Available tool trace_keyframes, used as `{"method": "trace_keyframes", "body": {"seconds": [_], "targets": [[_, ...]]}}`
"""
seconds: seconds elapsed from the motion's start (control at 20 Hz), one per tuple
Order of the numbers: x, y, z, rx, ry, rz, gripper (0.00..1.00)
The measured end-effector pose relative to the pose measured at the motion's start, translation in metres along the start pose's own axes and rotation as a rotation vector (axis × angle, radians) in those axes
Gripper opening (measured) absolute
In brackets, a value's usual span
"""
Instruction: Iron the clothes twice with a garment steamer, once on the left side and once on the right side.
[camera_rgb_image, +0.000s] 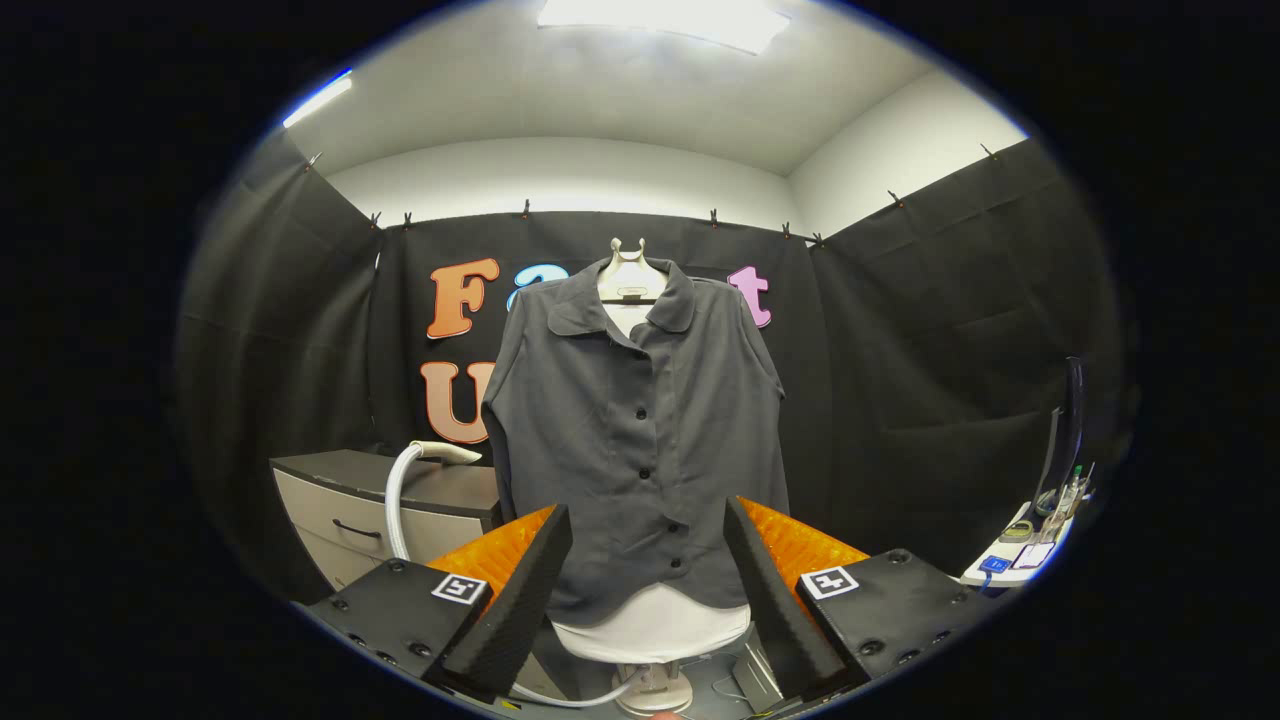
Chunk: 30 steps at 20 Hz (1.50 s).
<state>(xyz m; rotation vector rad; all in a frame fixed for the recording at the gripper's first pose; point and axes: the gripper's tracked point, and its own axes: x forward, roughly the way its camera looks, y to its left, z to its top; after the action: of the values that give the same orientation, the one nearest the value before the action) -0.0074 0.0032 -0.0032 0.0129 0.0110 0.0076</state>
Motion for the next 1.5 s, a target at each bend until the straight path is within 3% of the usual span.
{"method": "trace_keyframes", "body": {"seconds": [1.5], "targets": [[0.002,0.004,0.008,-0.005,-0.008,0.004,0.98]]}}
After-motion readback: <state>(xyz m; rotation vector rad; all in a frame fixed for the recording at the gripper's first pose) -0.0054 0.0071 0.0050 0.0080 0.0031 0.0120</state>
